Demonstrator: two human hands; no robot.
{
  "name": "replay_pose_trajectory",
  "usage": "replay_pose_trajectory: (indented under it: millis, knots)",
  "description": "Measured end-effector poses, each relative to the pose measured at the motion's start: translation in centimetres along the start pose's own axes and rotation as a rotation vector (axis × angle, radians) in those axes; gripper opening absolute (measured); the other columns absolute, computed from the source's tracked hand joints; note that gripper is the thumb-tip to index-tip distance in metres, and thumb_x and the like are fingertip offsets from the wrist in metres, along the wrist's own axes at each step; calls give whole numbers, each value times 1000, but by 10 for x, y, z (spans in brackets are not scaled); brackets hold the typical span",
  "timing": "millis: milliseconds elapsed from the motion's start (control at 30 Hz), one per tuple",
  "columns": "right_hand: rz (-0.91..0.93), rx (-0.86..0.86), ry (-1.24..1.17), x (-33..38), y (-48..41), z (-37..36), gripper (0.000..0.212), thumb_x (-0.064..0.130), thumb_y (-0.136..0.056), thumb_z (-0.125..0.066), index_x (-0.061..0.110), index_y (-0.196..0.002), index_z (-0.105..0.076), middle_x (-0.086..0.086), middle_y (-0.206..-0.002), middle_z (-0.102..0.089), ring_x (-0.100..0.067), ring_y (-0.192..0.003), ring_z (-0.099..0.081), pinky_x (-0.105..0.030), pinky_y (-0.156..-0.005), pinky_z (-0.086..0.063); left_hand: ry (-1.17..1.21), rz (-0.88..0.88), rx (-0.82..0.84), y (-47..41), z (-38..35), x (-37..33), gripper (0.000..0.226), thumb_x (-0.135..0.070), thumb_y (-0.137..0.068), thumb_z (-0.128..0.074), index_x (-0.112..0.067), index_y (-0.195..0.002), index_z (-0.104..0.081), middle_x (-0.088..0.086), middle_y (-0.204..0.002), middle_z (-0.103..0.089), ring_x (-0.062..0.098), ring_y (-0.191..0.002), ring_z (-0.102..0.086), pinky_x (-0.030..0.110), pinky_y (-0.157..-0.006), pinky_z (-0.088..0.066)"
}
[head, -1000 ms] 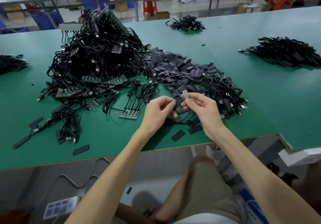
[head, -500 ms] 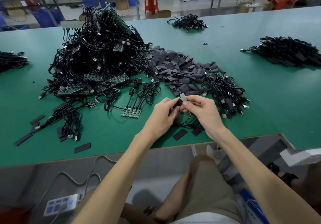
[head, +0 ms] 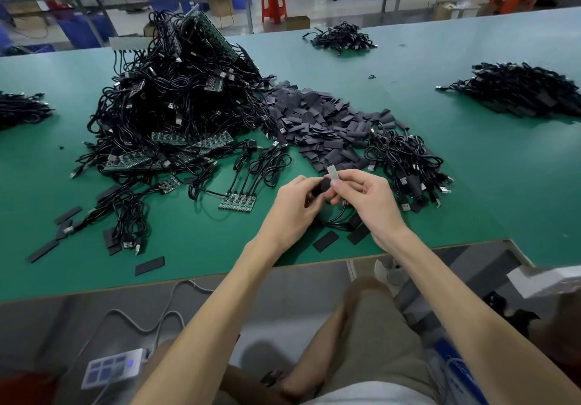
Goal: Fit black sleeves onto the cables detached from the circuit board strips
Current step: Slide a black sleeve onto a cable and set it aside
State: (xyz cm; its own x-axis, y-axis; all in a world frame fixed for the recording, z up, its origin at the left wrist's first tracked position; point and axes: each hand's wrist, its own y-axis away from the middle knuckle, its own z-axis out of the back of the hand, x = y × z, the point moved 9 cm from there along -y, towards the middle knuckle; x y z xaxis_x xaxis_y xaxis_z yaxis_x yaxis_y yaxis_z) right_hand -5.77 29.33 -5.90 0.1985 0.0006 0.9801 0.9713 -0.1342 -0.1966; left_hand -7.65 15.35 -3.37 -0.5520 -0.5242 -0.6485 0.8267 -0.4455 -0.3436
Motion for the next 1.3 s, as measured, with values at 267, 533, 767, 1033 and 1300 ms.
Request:
replay_pose_trajectory:
  millis: [267, 533, 767, 1033, 1300]
  knots:
    - [7, -19, 49, 1, 0, 1, 17, 9, -100, -63, 13, -107, -78, -4, -75, -72, -13, -69, -60, -22, -70, -51, 32, 26, -72, 0, 5, 6, 13, -14, -101, -59, -12, -108, -69, 4, -90, -63, 18, -79, -62, 32, -75, -50]
    - [26, -15, 107, 6, 1, -2, 20, 19, -100, -65, 34, -104, -78, 6, -75, -67, -5, -73, -58, -20, -68, -48, -47, 26, -132, 3, 9, 7, 24, -18, -106, -50, -9, -121, -67, 6, -101, -63, 26, -87, -63, 46, -80, -53]
    - [39, -2, 141, 10, 2, -4, 24, 19, -98, -66, 40, -99, -77, 10, -69, -63, -4, -68, -53, -17, -66, -46, -174, 34, -151, 5, 10, 6, 27, -21, -107, -47, -12, -127, -63, 6, -106, -60, 32, -90, -63, 48, -78, -53]
    - [65, -7, 169, 16, 4, -6, 17, 40, -91, -66, 53, -92, -77, 13, -66, -59, -3, -66, -48, -18, -65, -43, -256, 20, -155, 8, 11, 3, 22, -27, -105, -48, -17, -121, -60, 1, -102, -54, 28, -83, -57, 46, -71, -53]
    - [43, -18, 201, 13, 4, -5, 24, 28, -98, -68, 47, -88, -78, 13, -64, -57, -5, -64, -47, -18, -64, -42, -394, 14, -120, 6, 1, -1, 33, -27, -108, -46, -10, -135, -54, 6, -104, -52, 31, -84, -58, 37, -65, -42]
